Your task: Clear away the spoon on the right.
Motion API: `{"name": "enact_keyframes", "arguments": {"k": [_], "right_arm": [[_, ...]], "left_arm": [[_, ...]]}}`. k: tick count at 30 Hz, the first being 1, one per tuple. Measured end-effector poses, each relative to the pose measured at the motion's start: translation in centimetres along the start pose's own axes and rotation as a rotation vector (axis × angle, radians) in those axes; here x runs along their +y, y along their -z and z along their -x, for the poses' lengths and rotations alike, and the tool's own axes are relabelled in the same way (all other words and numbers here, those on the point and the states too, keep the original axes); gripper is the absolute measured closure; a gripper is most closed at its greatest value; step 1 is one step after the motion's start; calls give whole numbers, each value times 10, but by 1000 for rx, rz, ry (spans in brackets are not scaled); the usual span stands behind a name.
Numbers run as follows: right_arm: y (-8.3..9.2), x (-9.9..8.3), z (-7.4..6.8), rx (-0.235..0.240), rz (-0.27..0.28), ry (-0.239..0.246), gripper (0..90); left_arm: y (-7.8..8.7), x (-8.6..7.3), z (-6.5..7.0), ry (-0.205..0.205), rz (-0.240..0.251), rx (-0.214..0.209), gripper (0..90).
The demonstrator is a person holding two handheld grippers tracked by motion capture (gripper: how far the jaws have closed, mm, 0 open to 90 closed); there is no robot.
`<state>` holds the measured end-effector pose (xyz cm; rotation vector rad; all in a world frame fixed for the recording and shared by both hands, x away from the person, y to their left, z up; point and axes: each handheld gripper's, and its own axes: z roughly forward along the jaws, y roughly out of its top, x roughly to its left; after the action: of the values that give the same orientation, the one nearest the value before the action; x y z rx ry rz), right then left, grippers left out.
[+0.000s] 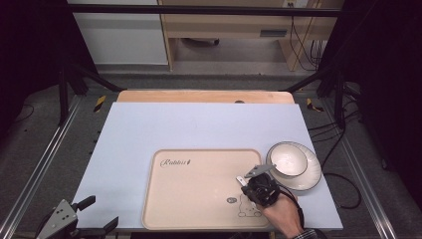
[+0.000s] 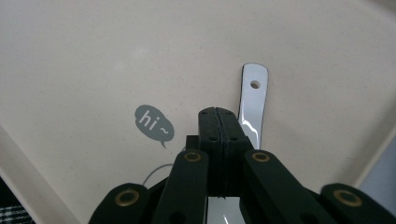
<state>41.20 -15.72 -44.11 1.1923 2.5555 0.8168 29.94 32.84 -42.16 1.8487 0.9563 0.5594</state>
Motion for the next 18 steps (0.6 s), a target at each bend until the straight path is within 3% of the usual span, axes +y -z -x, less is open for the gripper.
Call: {"name": "enact_keyframes", "arguments": {"k": [4, 18], "right_arm": [[-3, -2, 0, -9, -1, 35, 900], [-8, -5, 3, -24, -26, 23, 900]], "left_arm": [[0, 0, 0, -1, 1, 1, 14], [0, 0, 1, -3, 0, -2, 14]]}}
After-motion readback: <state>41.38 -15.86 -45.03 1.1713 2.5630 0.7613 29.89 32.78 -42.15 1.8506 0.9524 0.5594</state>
